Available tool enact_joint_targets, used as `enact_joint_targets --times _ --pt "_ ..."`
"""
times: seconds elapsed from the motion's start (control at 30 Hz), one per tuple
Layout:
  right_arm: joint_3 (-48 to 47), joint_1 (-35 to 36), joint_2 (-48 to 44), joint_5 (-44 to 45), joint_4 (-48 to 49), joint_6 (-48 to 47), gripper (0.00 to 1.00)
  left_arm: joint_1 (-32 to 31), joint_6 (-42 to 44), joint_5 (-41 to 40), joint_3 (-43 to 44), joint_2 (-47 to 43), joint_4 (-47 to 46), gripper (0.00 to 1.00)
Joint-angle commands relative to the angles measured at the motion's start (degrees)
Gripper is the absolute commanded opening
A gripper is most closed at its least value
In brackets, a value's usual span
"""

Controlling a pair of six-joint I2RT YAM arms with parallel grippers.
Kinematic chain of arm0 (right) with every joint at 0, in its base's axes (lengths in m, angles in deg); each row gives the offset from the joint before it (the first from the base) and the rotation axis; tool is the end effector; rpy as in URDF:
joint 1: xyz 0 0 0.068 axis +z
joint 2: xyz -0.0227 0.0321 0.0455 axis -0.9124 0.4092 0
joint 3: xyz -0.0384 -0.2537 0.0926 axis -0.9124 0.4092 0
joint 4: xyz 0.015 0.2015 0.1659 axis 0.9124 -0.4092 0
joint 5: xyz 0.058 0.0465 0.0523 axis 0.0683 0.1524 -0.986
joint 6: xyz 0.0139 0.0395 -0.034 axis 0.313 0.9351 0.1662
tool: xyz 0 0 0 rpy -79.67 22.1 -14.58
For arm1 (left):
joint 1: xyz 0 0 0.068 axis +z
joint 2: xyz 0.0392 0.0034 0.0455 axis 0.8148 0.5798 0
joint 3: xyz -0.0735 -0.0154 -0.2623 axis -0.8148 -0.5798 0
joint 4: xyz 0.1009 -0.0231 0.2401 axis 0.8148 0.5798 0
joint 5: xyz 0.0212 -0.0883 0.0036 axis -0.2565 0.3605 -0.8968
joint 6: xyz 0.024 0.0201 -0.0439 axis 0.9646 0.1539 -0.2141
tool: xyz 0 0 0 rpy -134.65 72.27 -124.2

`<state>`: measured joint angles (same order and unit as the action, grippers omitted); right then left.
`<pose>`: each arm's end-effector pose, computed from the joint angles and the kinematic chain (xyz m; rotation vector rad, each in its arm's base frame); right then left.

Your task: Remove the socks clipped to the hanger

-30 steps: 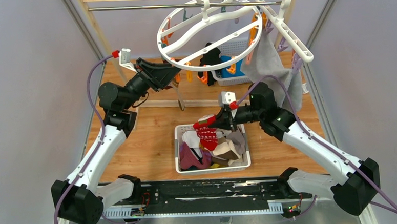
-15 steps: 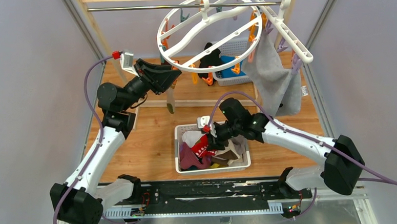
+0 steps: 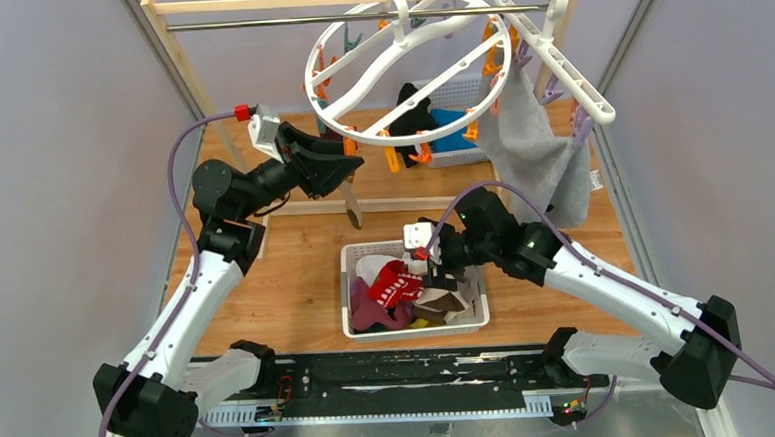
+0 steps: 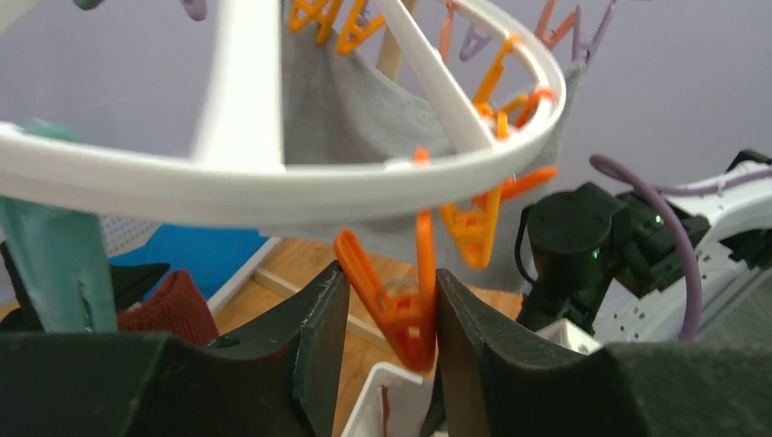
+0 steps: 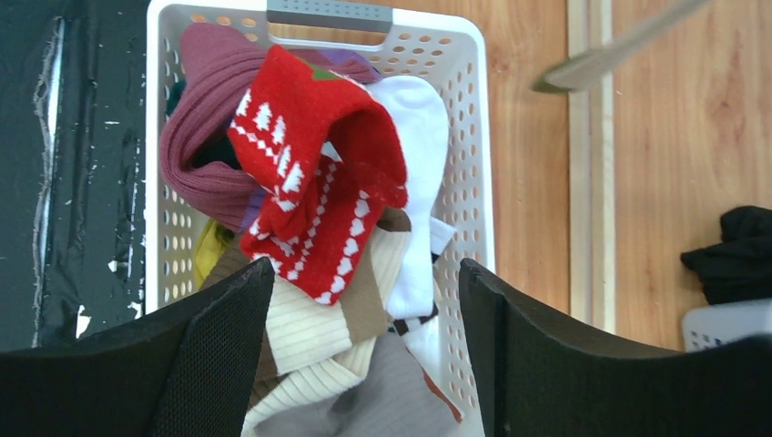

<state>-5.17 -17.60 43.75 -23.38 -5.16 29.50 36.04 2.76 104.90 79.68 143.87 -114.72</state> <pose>0.1500 0.1939 0.3036 -1.6618 1.3707 0.6581 0.2105 -0.0965 0.4190 0.5669 1.2453 -1.2073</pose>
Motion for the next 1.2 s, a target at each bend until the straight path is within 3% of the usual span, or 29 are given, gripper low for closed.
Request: enact_joint_targets --times 0.0,0.13,0.27,0.4,0.57,0.67,0.8,1.17 --pt "0.8 -1.8 -2.1 0.9 -1.9 -1.9 0.74 -0.7 6.9 5.6 1.4 -2.0 7.9 0.45" --pt "1.6 -2.3 -2.4 0.6 -1.6 -2.0 0.74 -0.7 12.9 6.4 3.4 -3.0 15.7 0.57" --pt "2.0 -2.5 -2.6 0.2 -1.6 -1.8 0.74 -0.7 26.9 3.0 8.4 -4.2 33.0 0.66" --pt "2.8 -2.7 -3.3 0.1 -1.6 -1.9 0.73 -0.7 44.2 -8.1 14.2 -6.1 52.0 0.74" --pt "4.3 -2.8 -4.8 0.0 -0.8 -2.3 0.73 0.8 54.0 -23.0 16.3 -9.0 62.4 0.81" --pt "4.6 -2.9 -5.2 -0.3 -0.5 -2.3 0.73 1.8 56.1 -28.1 14.9 -9.7 63.0 0.85" --pt "4.9 -2.8 -5.5 -0.9 -0.3 -2.3 0.73 4.0 56.7 -29.4 12.6 -8.4 57.1 0.87" --pt "6.9 -3.1 -7.6 -0.8 0.0 -2.5 0.73 10.6 43.0 -12.7 16.1 2.6 37.8 0.90"
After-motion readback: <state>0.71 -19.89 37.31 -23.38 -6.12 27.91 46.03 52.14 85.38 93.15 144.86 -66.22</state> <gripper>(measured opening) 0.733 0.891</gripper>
